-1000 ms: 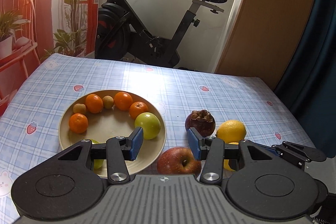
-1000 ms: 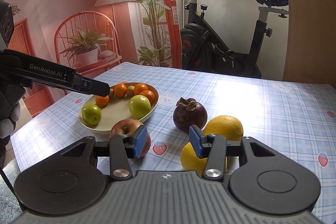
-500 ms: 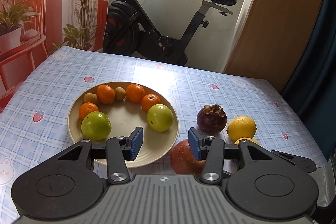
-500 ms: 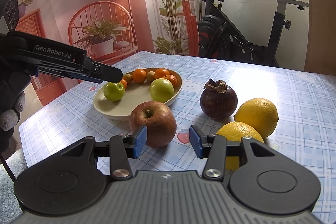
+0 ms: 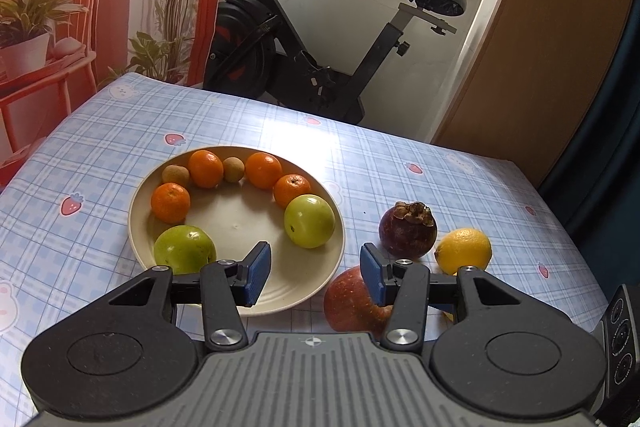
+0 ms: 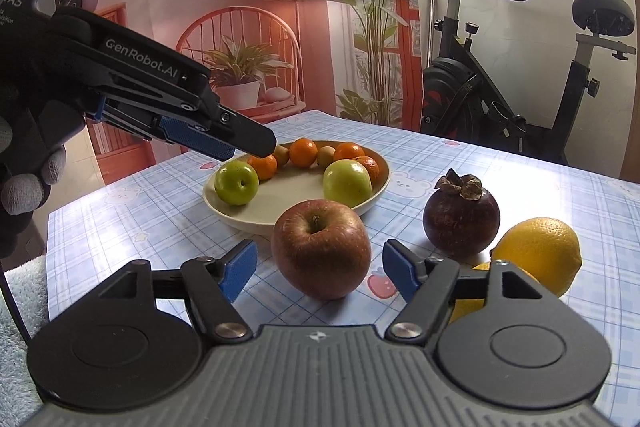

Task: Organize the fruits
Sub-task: 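Move both grippers back to the red apple beside the plate, then close the right gripper on the red apple while the left gripper clamps its side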

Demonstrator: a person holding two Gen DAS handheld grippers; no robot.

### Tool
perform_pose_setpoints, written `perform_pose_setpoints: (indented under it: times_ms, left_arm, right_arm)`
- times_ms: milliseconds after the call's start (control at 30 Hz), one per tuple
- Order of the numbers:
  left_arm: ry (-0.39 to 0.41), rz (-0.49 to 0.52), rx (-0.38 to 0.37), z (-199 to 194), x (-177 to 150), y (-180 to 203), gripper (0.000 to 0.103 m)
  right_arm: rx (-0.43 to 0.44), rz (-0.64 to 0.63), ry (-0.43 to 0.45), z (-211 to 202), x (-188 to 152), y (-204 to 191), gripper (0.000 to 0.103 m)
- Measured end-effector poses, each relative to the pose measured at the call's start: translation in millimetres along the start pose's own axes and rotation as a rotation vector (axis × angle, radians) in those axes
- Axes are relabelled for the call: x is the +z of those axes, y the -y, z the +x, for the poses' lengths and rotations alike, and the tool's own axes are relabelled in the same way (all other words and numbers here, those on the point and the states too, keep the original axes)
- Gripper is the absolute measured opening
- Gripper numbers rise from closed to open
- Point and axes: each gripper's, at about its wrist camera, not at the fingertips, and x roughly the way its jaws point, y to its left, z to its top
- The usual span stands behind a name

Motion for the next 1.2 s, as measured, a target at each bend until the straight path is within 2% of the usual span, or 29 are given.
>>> perform_pose_setpoints:
  times_ms: [200, 367, 700, 833, 1200]
  left_arm:
    - [-0.015, 0.001, -0.004, 5.0, -0.7, 1.3, 0.052]
    - [-0.046, 0.0, -0.024, 13.3, -4.3, 5.0, 0.053]
    - [-0.083, -0.004, -0.065, 23.1, -9.4, 9.3, 0.057]
    - [-0.096, -0.002, -0.091, 25.5, -13.1, 12.5, 0.061]
    - [-0.136, 0.003, -0.115, 40.3, -16.6, 16.8, 0.061]
  right_arm:
    - [-0.018, 0.02, -0.02, 4.5, -0.8, 2.2, 0.072]
    - [-0.003, -0.02, -0.055, 13.0, 0.9, -2.8, 0.071]
    - [-0.055, -0.022, -0.064, 19.2, 0.7, -5.2, 0.066]
    - [-0.056, -0.025, -0.066, 19.7, -0.1, -6.1, 0.065]
    - [-0.053, -0.018, -0.065, 20.2, -0.3, -5.1, 0.063]
